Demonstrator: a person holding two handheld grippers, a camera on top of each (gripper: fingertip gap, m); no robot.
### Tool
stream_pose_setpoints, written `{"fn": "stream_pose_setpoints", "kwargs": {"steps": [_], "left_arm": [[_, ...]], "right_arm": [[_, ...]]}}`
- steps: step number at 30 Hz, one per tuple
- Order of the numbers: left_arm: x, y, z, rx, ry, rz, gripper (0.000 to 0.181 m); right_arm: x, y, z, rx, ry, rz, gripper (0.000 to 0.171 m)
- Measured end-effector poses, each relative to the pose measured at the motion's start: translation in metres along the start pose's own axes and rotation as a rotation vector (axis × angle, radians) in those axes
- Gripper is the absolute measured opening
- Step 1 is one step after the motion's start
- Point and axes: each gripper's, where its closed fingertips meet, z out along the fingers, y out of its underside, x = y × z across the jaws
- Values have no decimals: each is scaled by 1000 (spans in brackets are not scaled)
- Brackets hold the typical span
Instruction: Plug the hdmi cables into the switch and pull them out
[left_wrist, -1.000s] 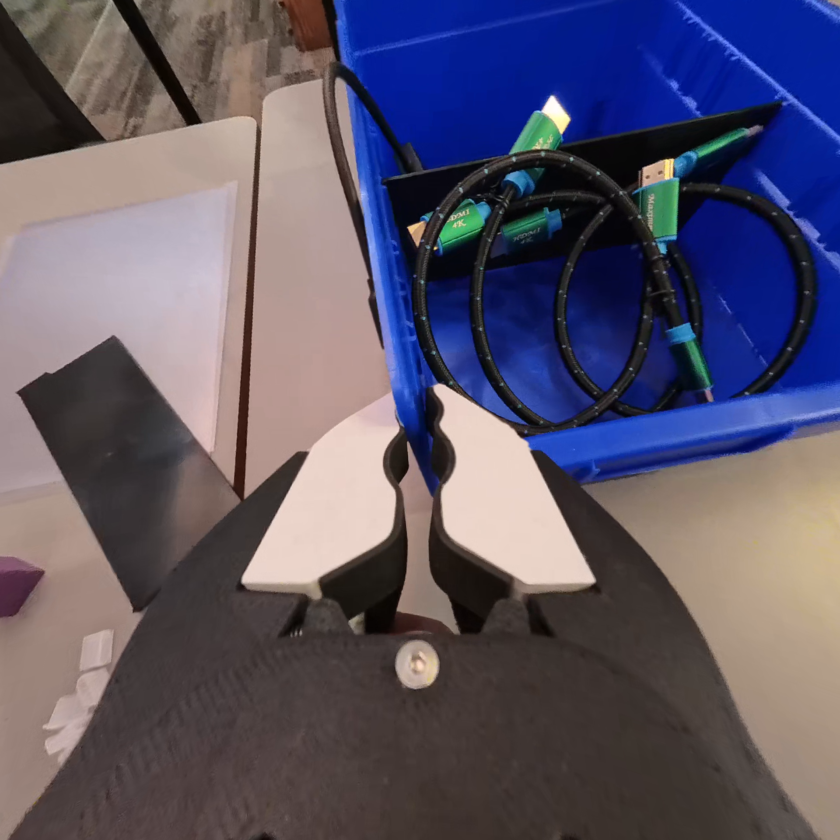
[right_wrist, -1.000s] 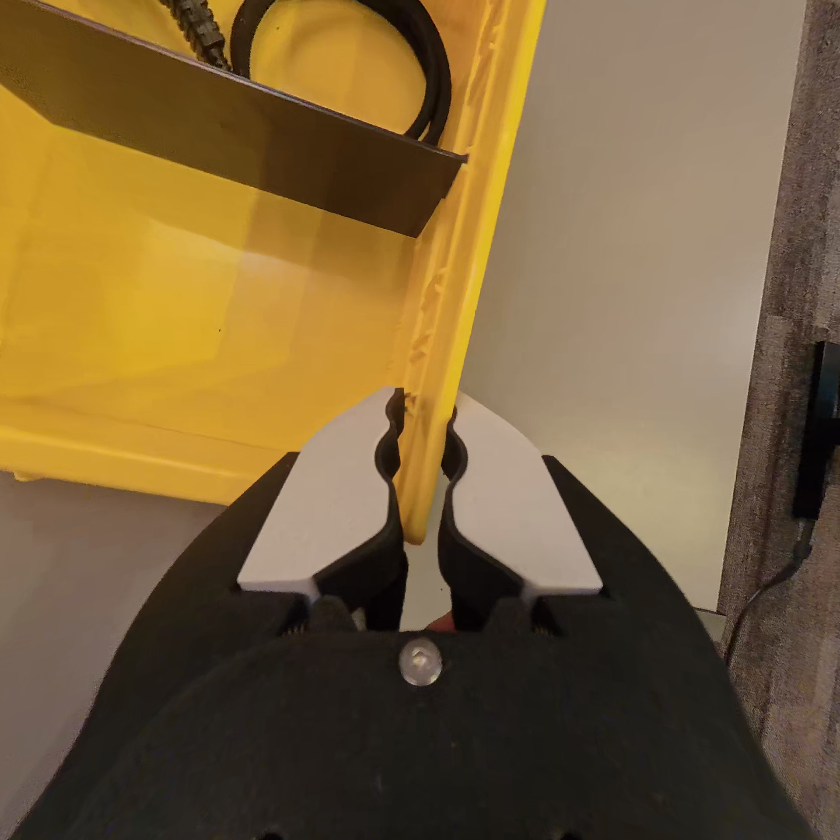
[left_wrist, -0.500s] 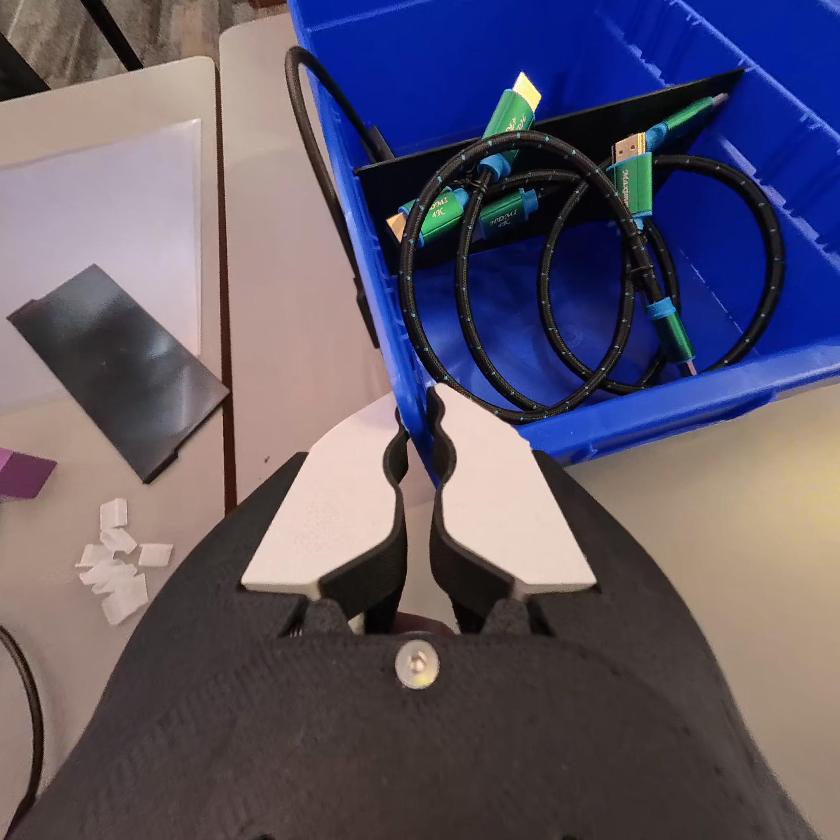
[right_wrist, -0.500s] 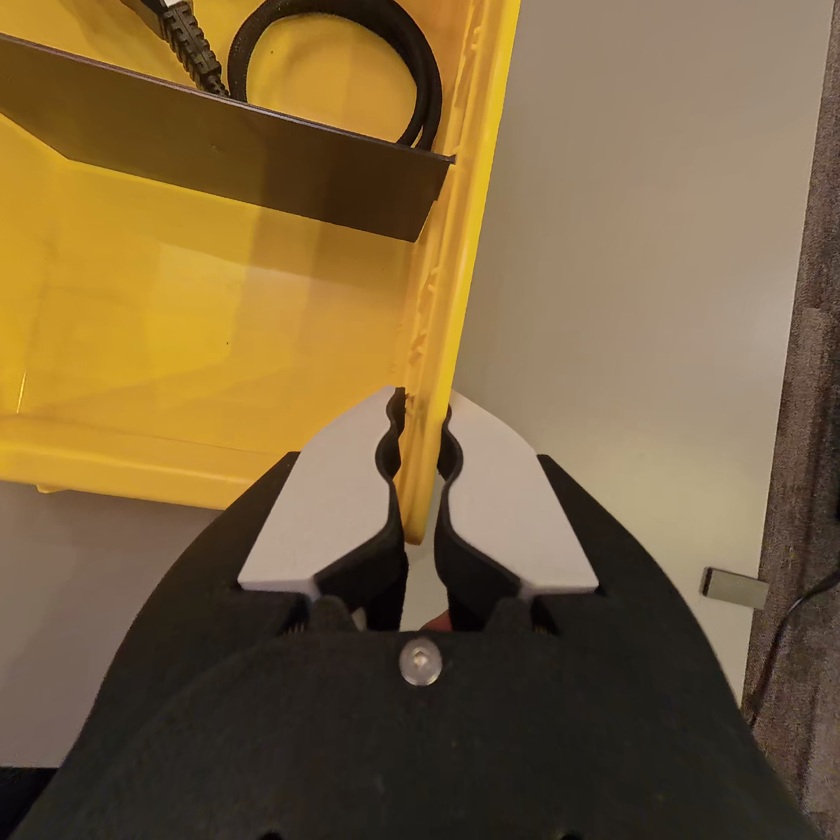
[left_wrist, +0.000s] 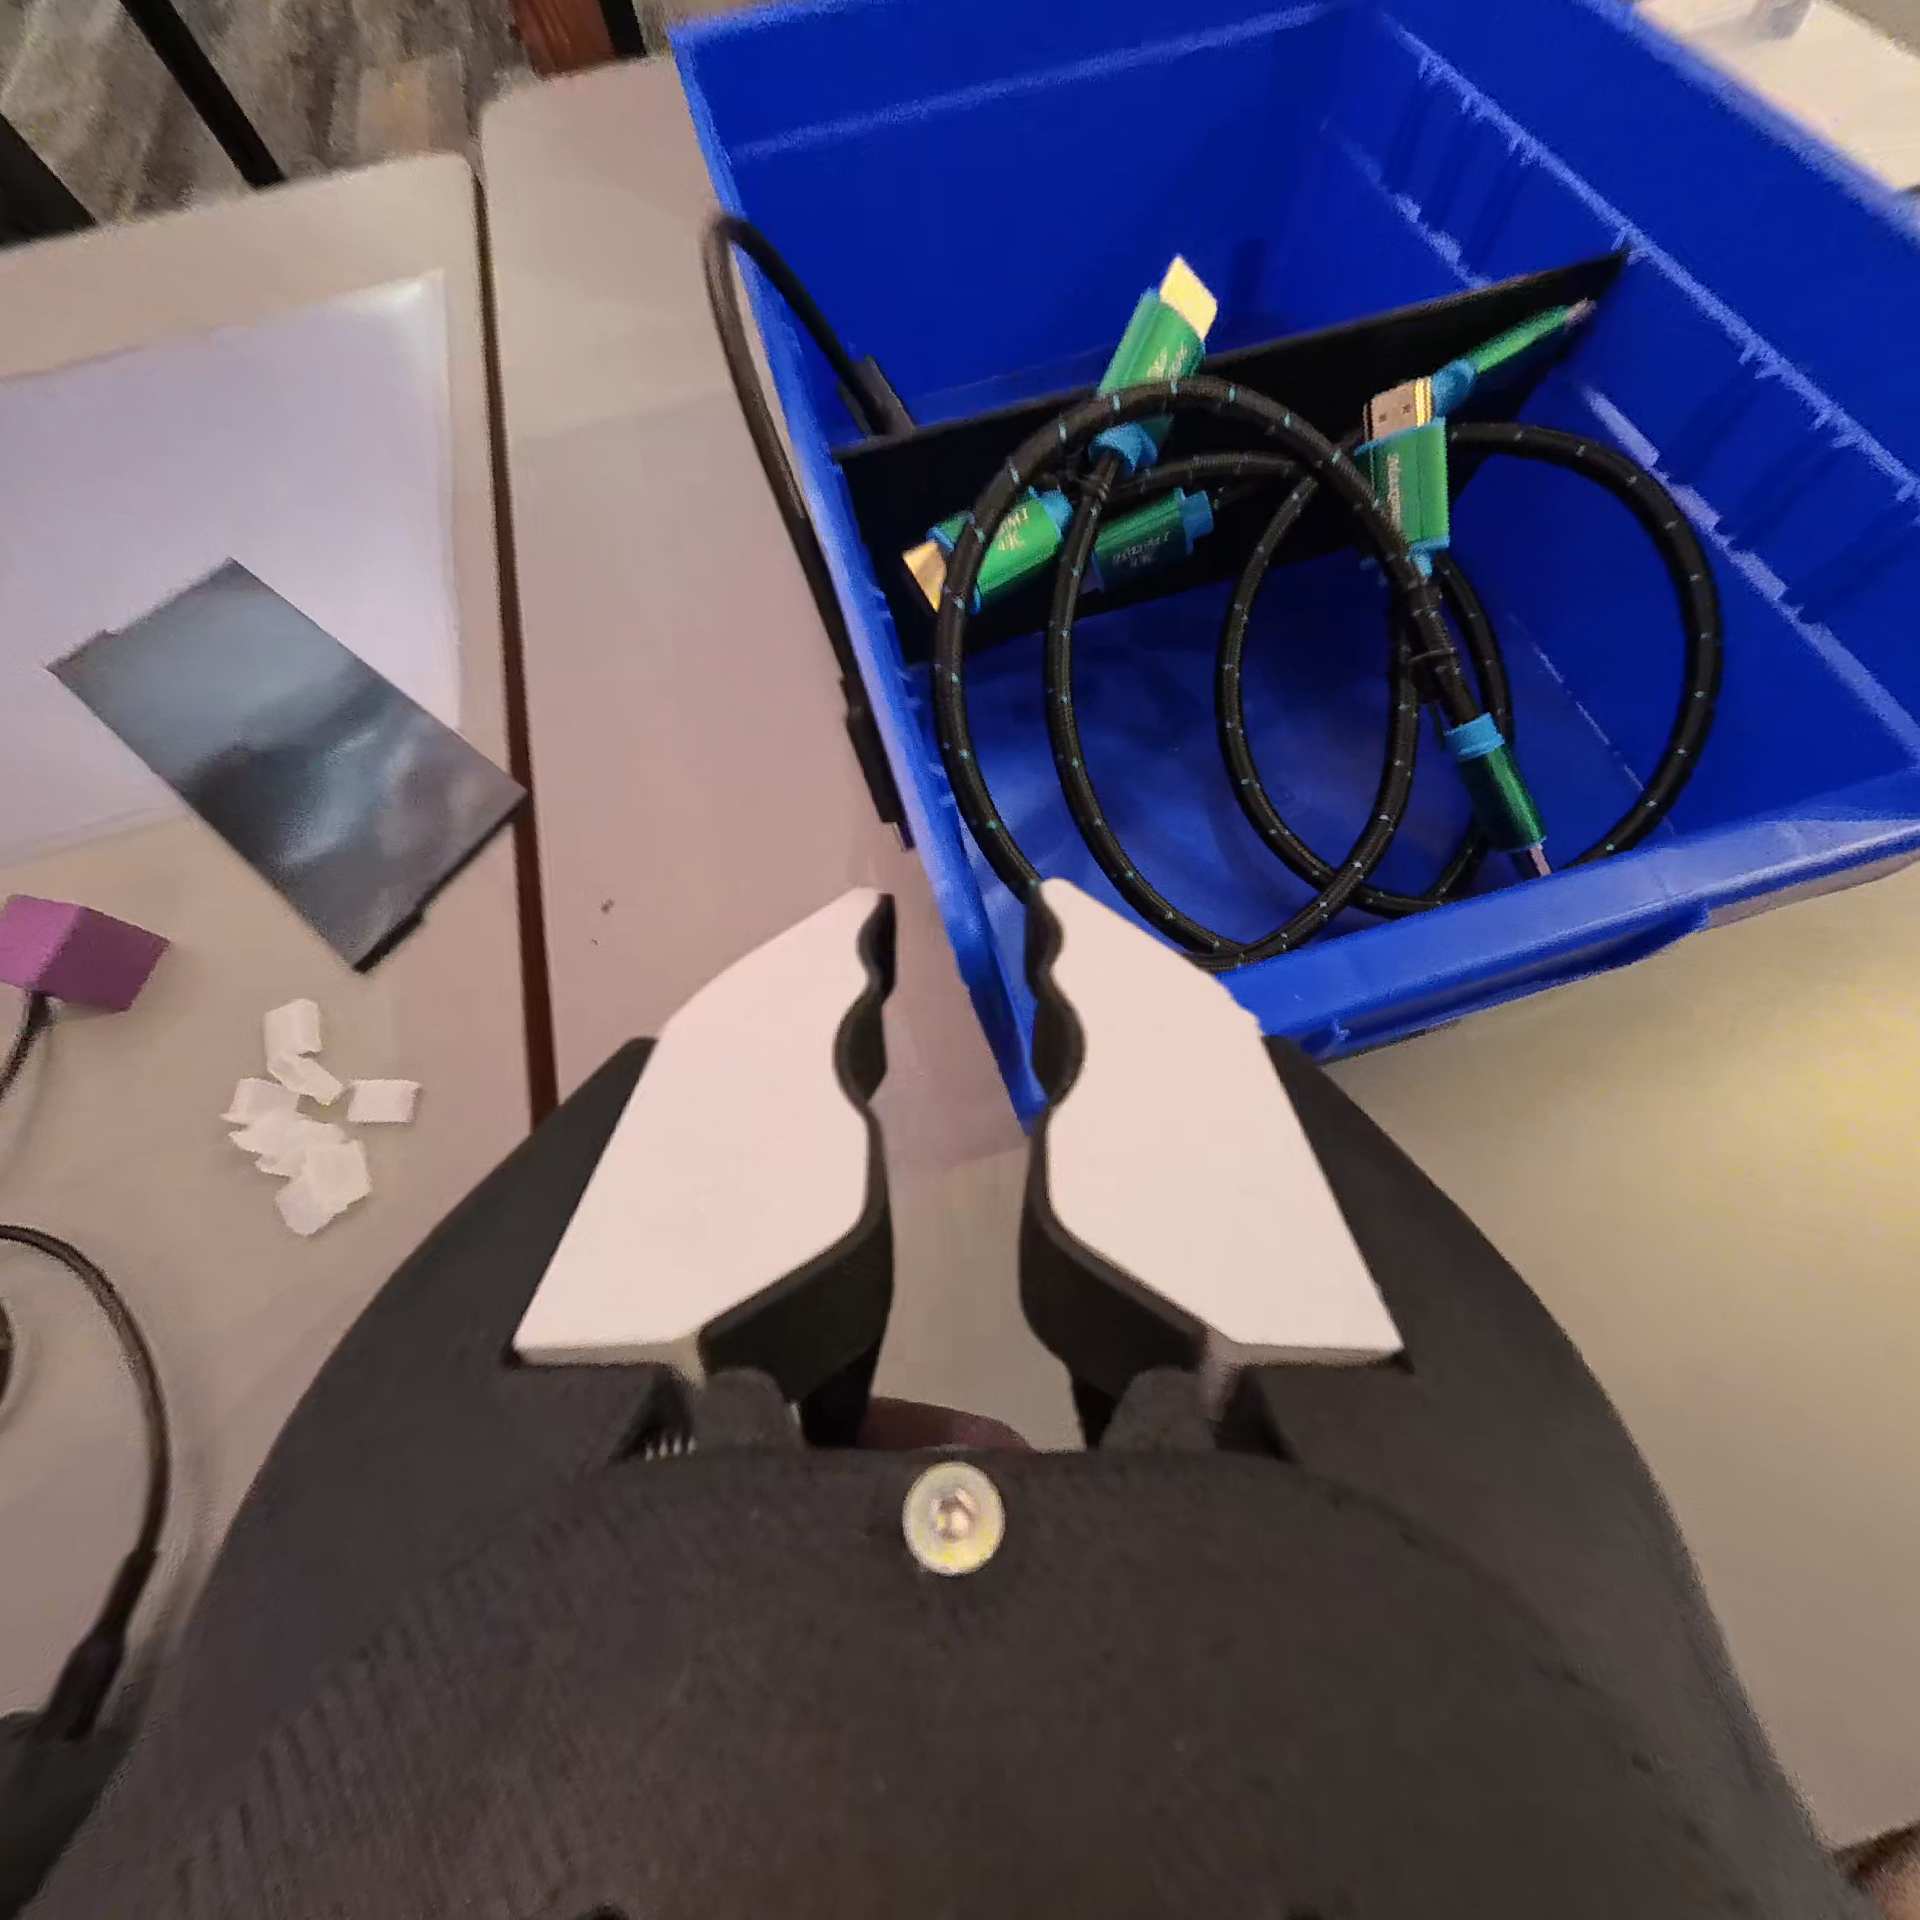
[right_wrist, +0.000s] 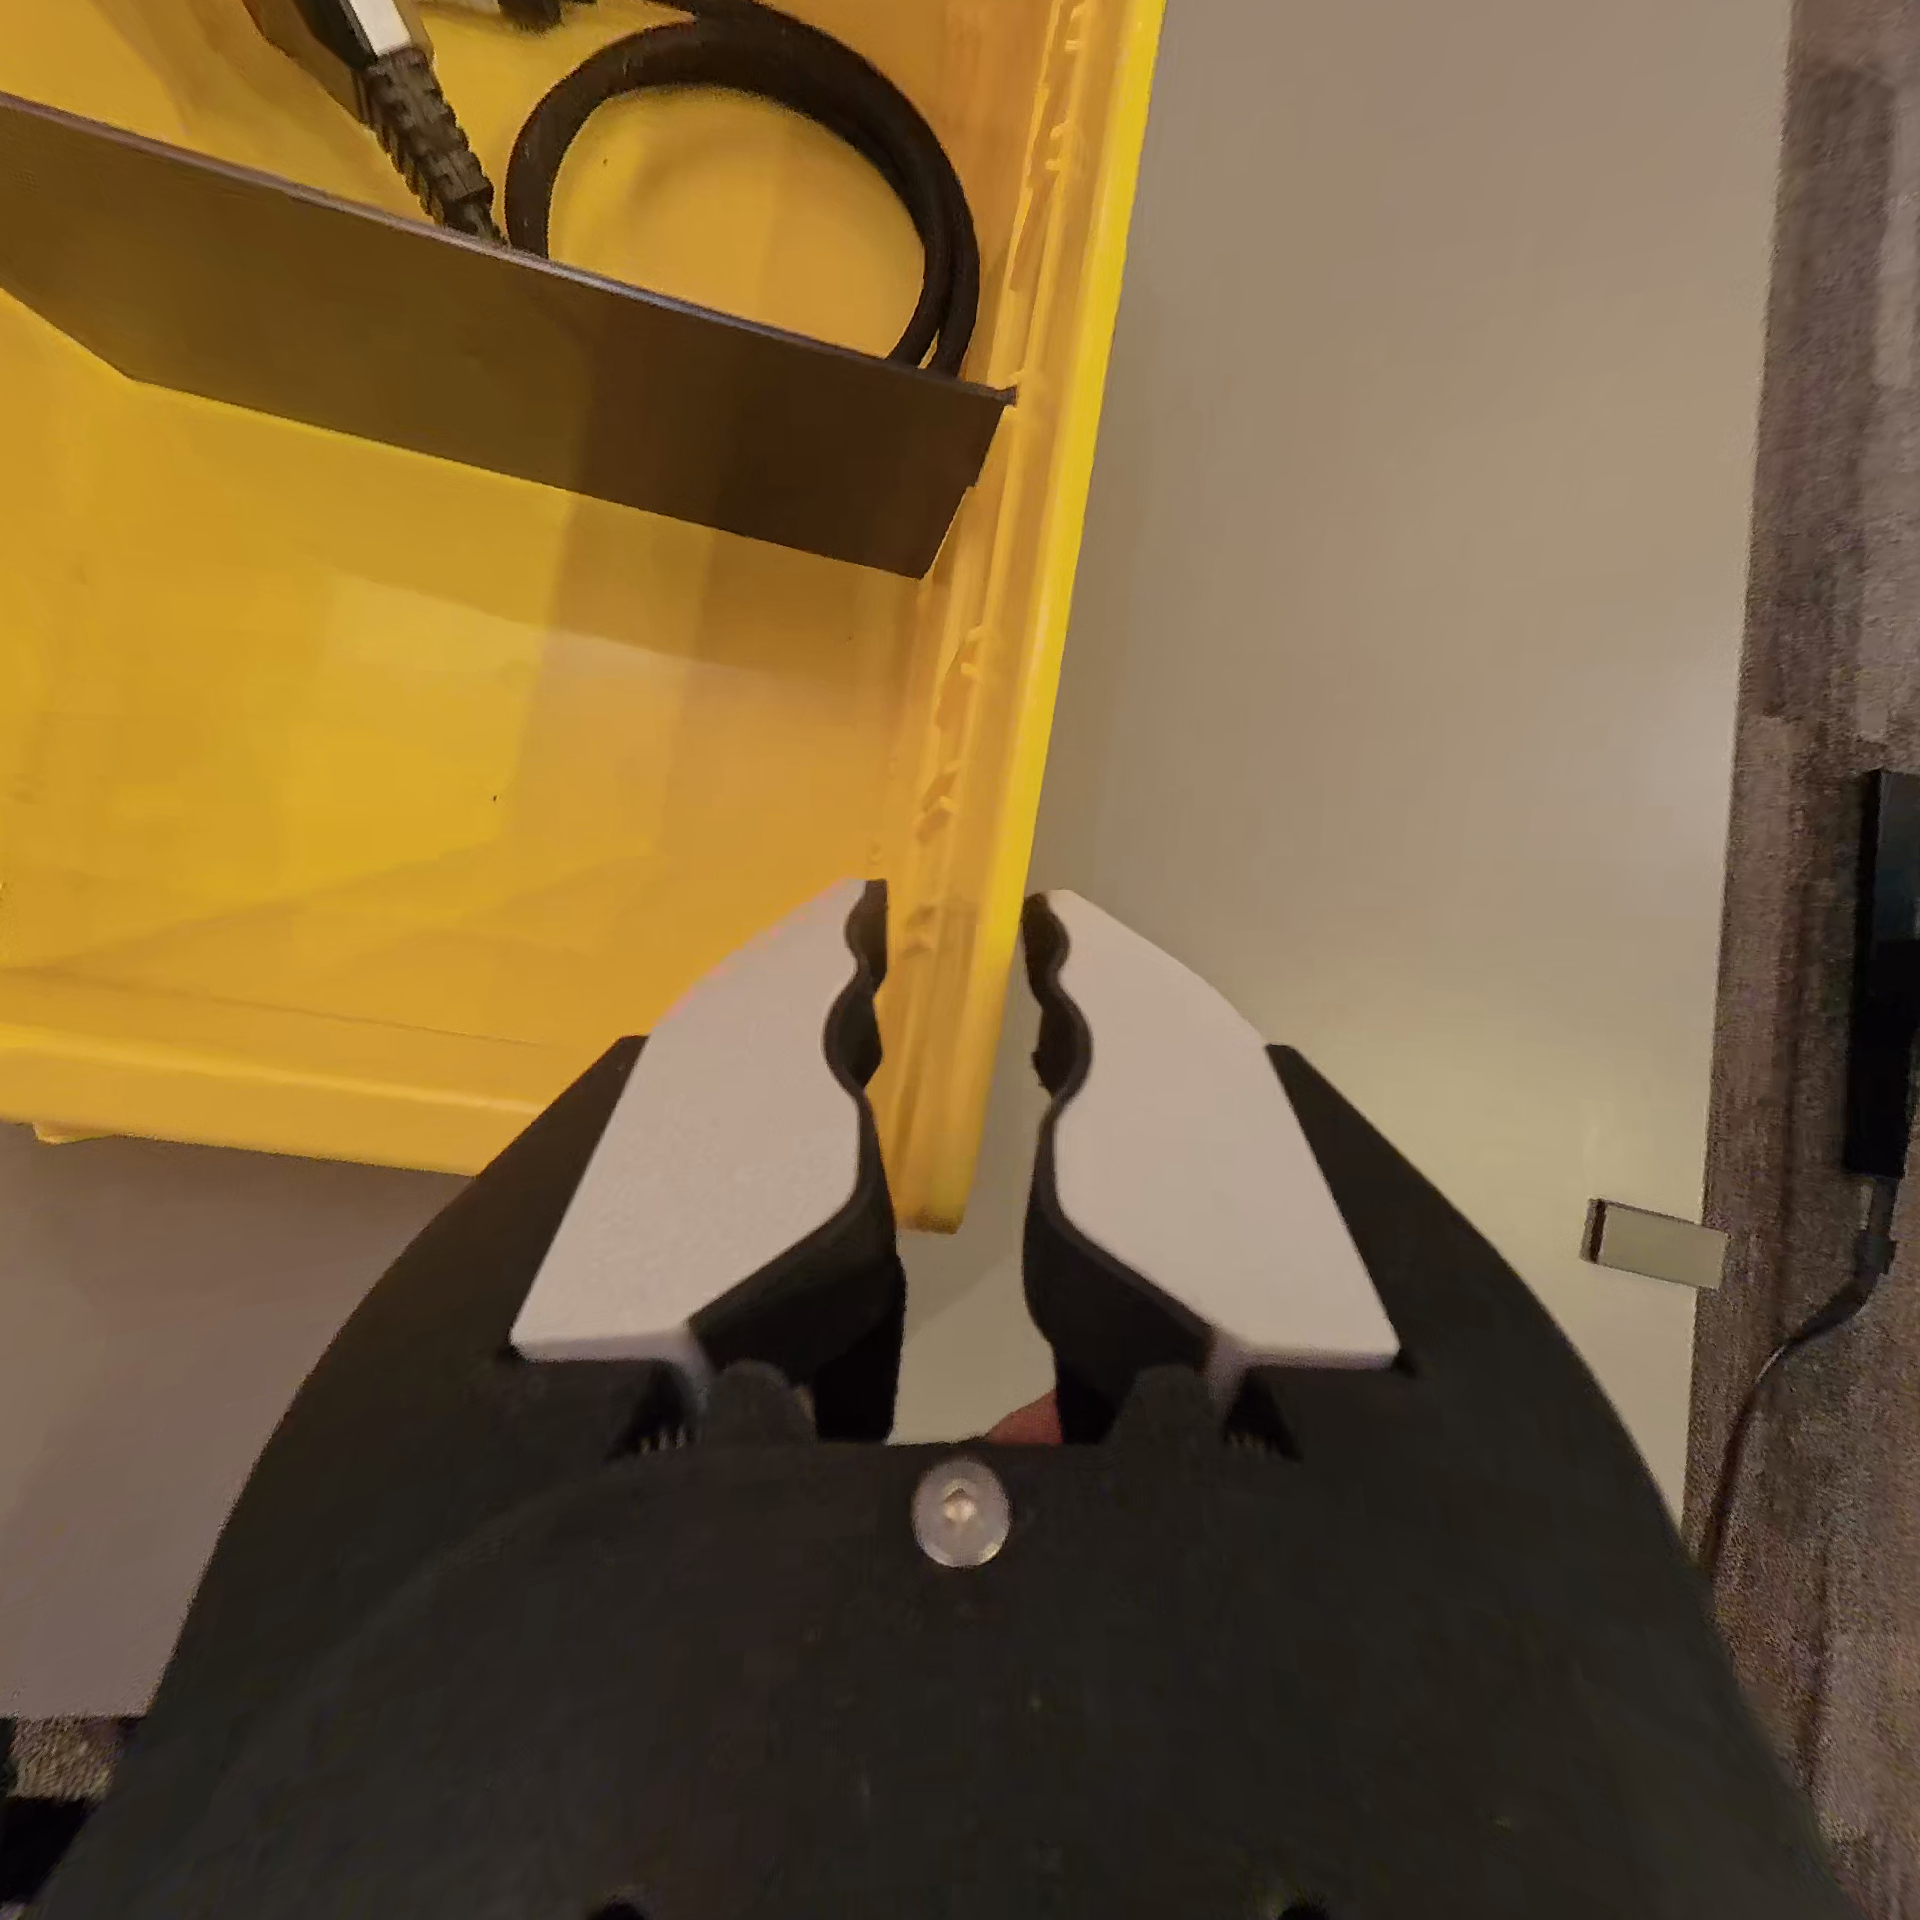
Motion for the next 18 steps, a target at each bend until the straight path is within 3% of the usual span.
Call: {"fn": "stream_pose_setpoints", "kwargs": {"steps": [3,8,12,18], "left_arm": [[-12,-18,-16,57,-29,47,34],[-34,-68,-26,111,-77,159,34],[-39,-95,5,48,-86,245,36],[-40,-96,63,-147,-52,262,35]], "right_arm": [[5,-6,-11,56,46,13,38],[7,-24,-39,136,130,-31,38],[-7,-42,-63,209,175,-83,34],[-53,-68,-90,327,147,-172,27]]}}
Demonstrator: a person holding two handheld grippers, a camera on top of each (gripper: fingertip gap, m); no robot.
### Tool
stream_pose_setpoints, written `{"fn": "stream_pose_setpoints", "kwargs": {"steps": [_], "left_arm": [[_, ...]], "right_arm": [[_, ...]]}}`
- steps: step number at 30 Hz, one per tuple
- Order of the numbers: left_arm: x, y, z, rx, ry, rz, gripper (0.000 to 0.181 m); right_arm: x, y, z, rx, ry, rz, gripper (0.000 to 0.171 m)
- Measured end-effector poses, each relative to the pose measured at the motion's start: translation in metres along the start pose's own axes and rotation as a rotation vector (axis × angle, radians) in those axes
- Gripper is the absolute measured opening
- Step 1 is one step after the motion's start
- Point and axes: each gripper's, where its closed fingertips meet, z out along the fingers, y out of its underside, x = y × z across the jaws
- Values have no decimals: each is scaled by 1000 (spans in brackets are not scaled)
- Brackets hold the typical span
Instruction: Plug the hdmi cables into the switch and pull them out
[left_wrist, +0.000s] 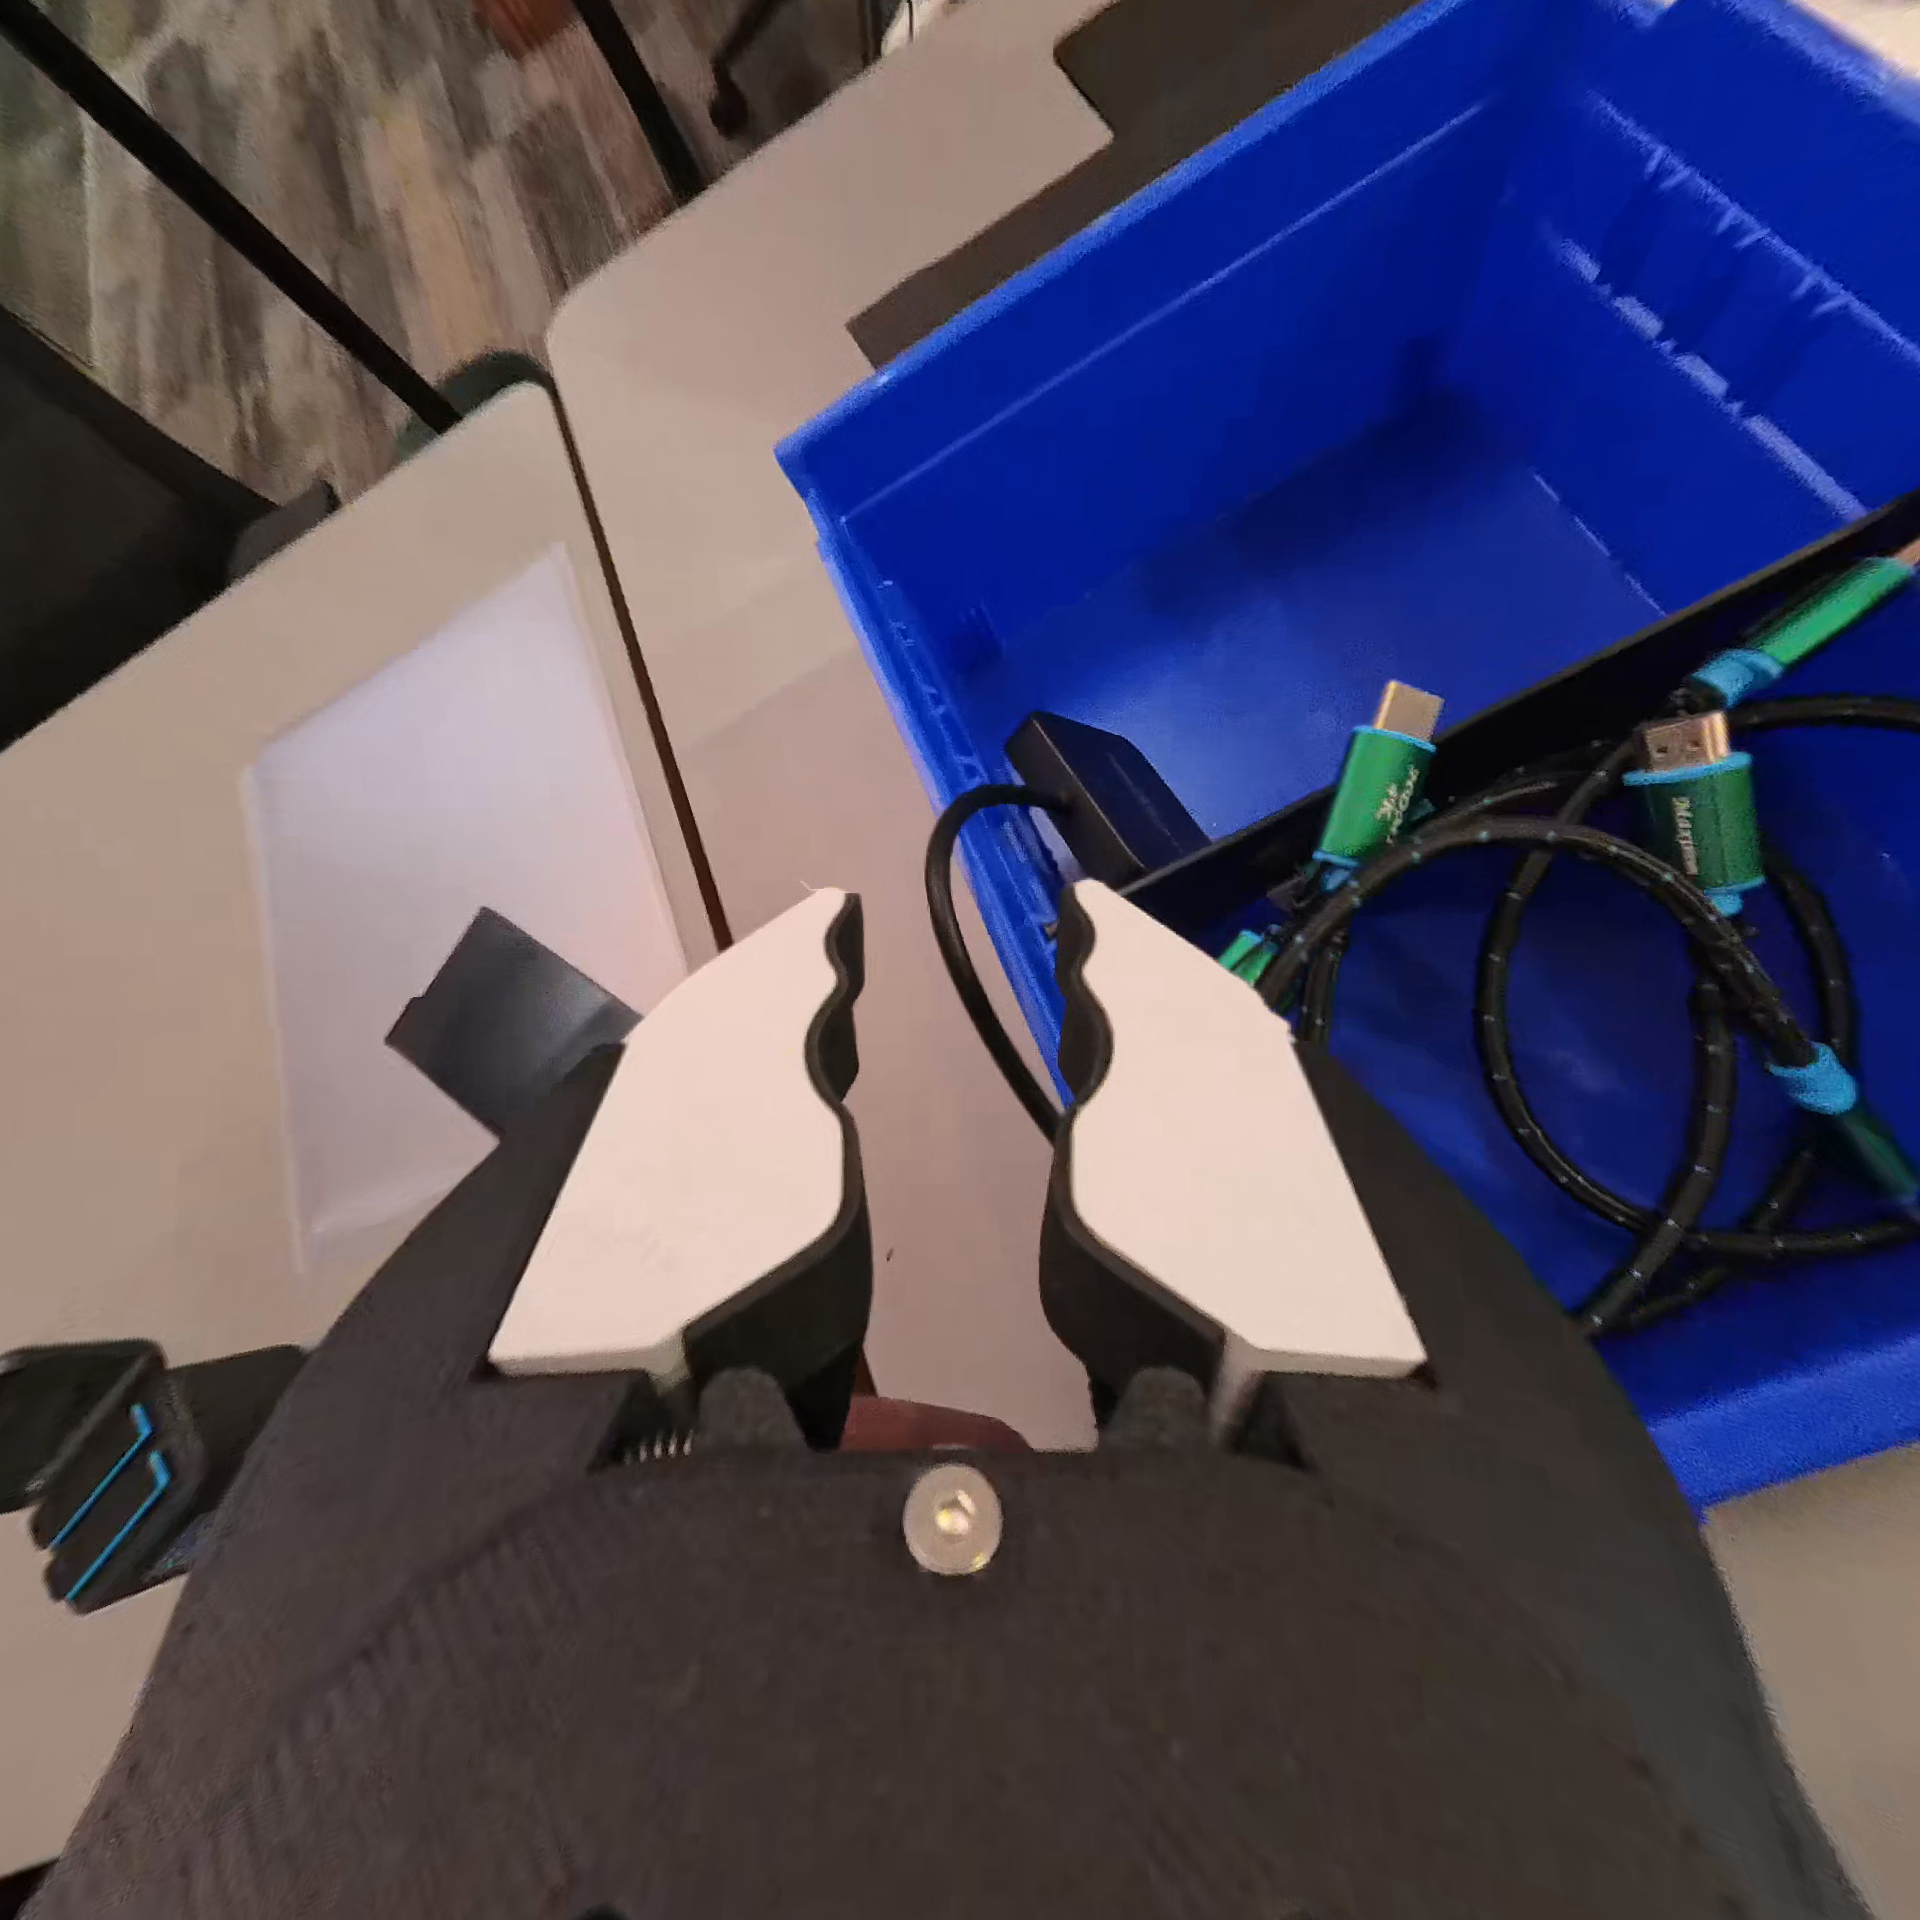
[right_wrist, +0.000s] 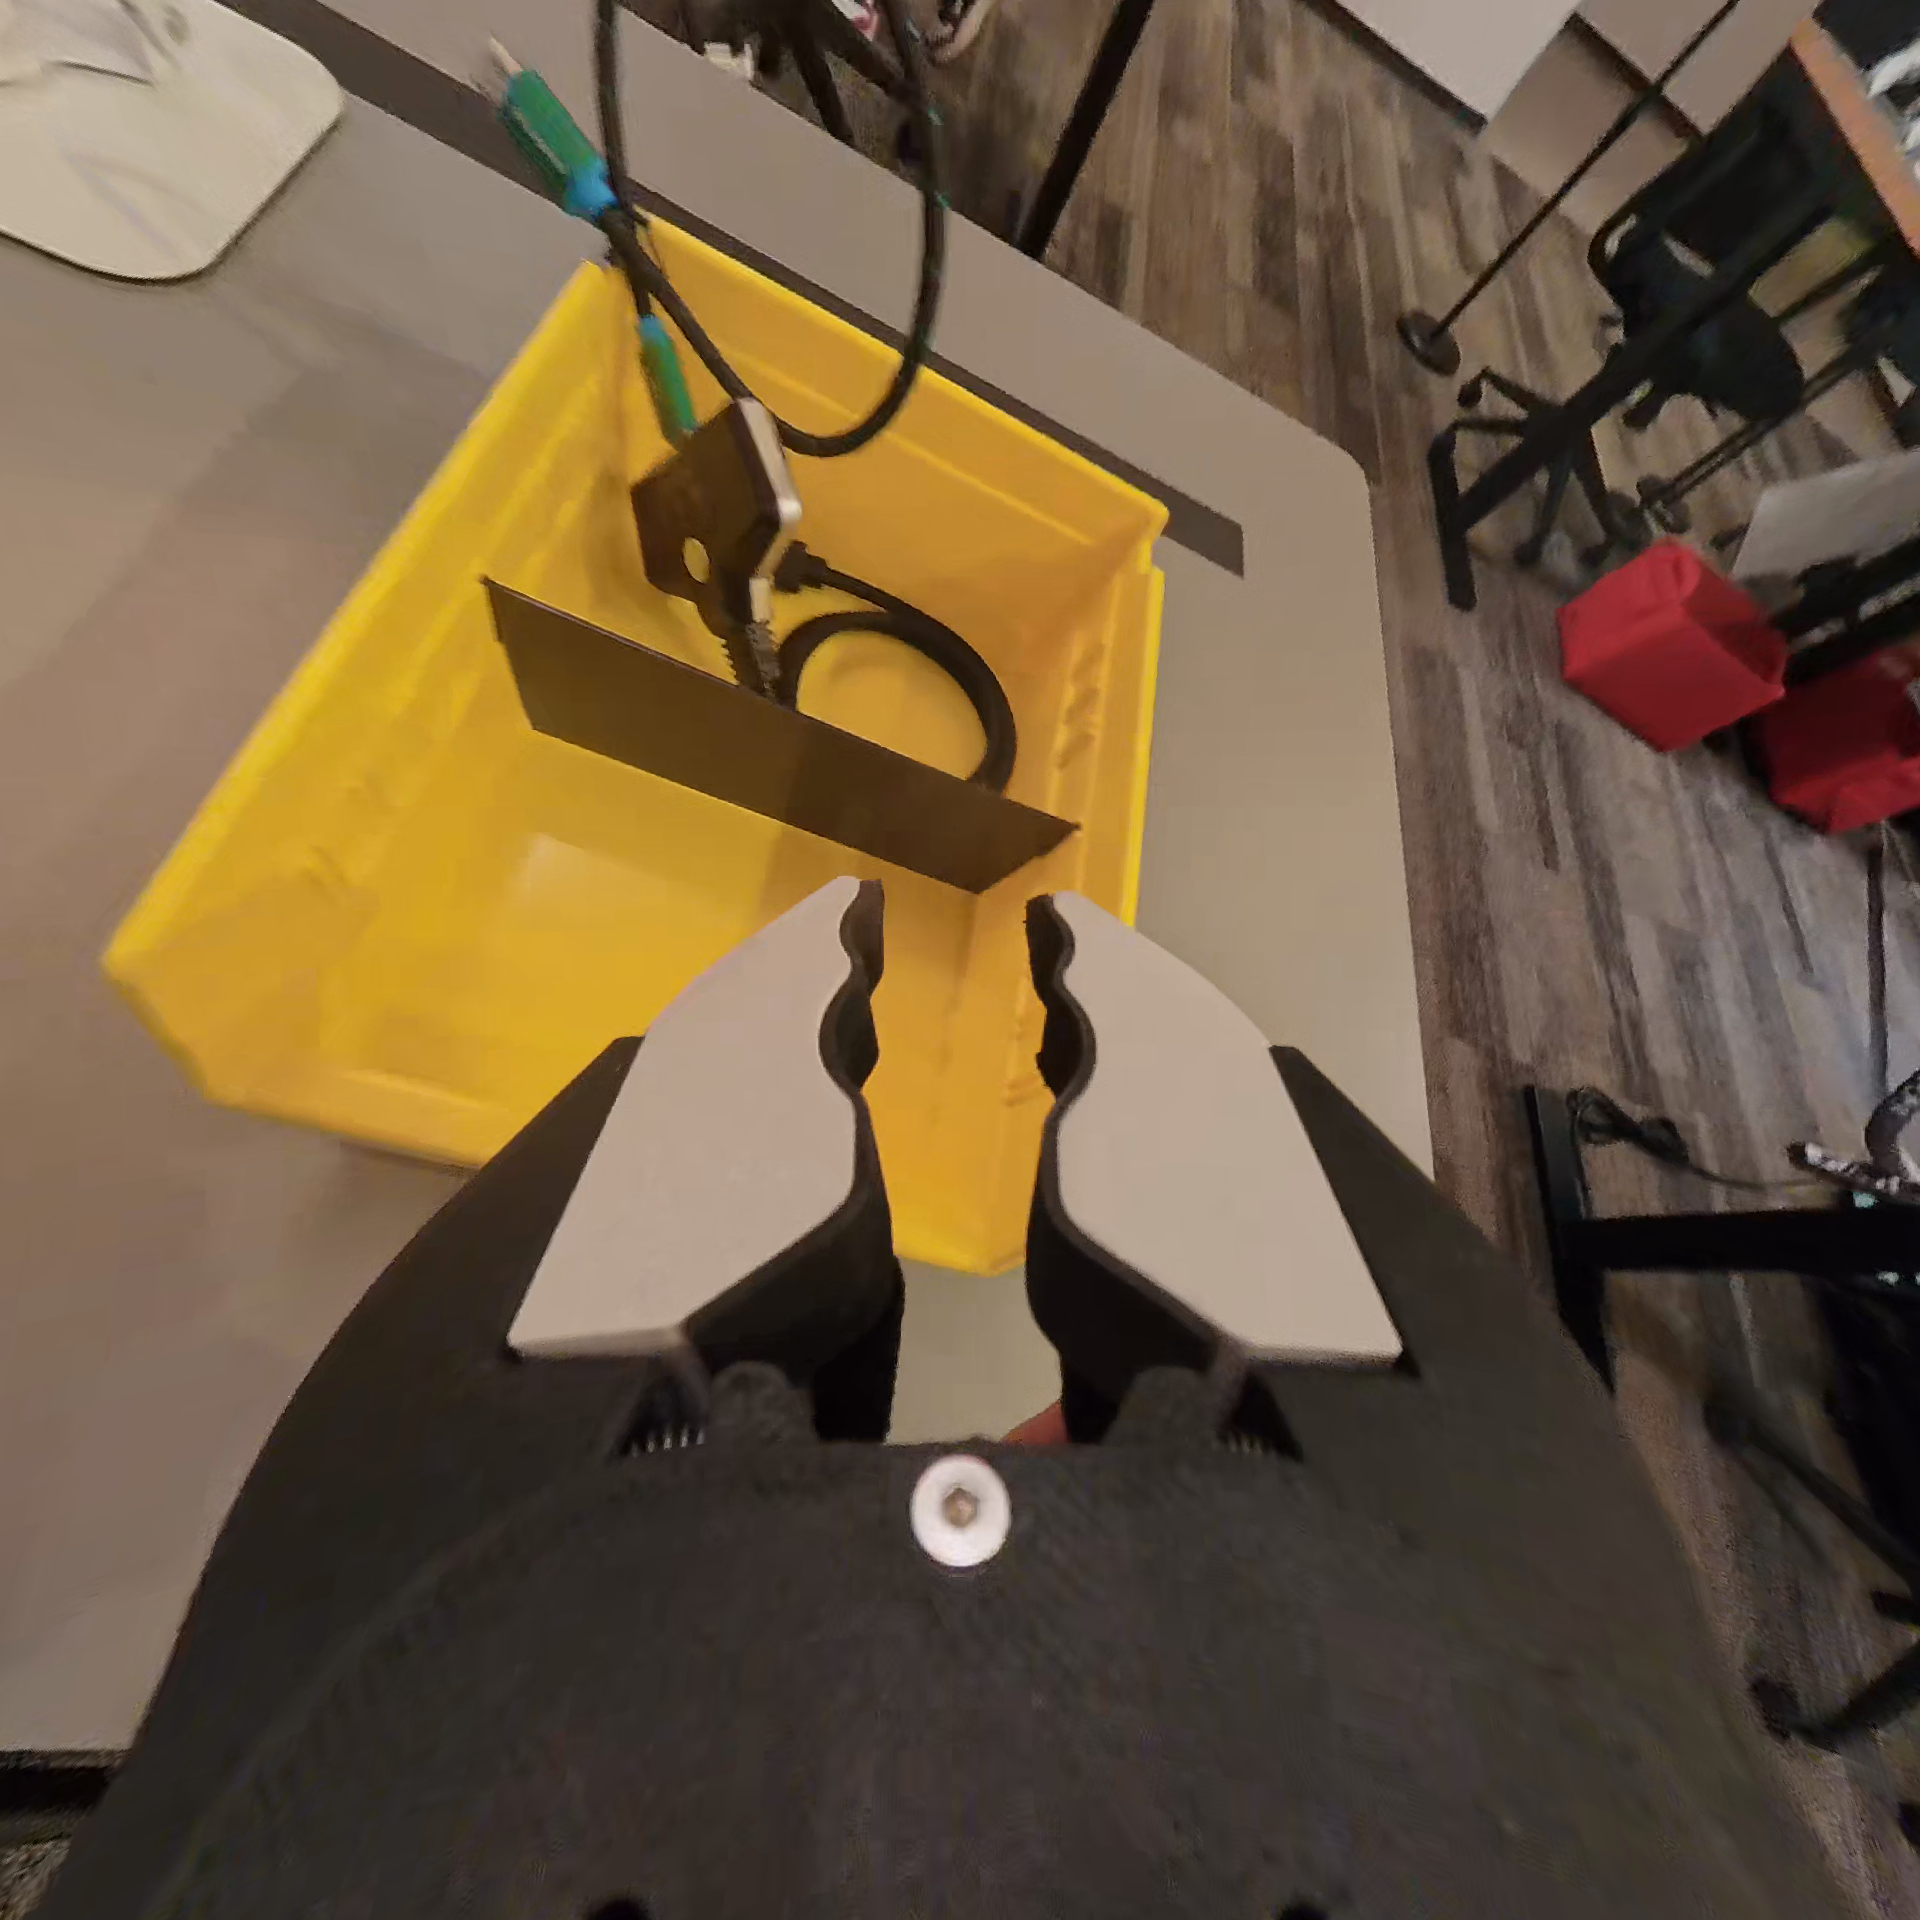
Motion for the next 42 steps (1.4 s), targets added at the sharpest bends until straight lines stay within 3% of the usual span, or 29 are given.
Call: {"fn": "stream_pose_setpoints", "kwargs": {"steps": [5,15,24,30,36,42], "left_arm": [[-3,1,18,-53,-8,-21,5],[-14,-14,4,38,-116,18,5],[5,-72,-44,230,-118,163,4],[71,-119,-78,311,16,350,4],[166,-148,-99,327,198,633,4],[255,-170,-118,373,358,830,4]], "right_arm": [[-30,-17,-4,41,-44,-62,26],[-82,-33,4,86,-147,-128,24],[-151,-58,0,170,-325,-199,31],[-217,-89,-11,267,-499,-284,38],[-276,-122,-30,371,-688,-342,41],[-334,-139,-33,401,-883,-395,57]]}}
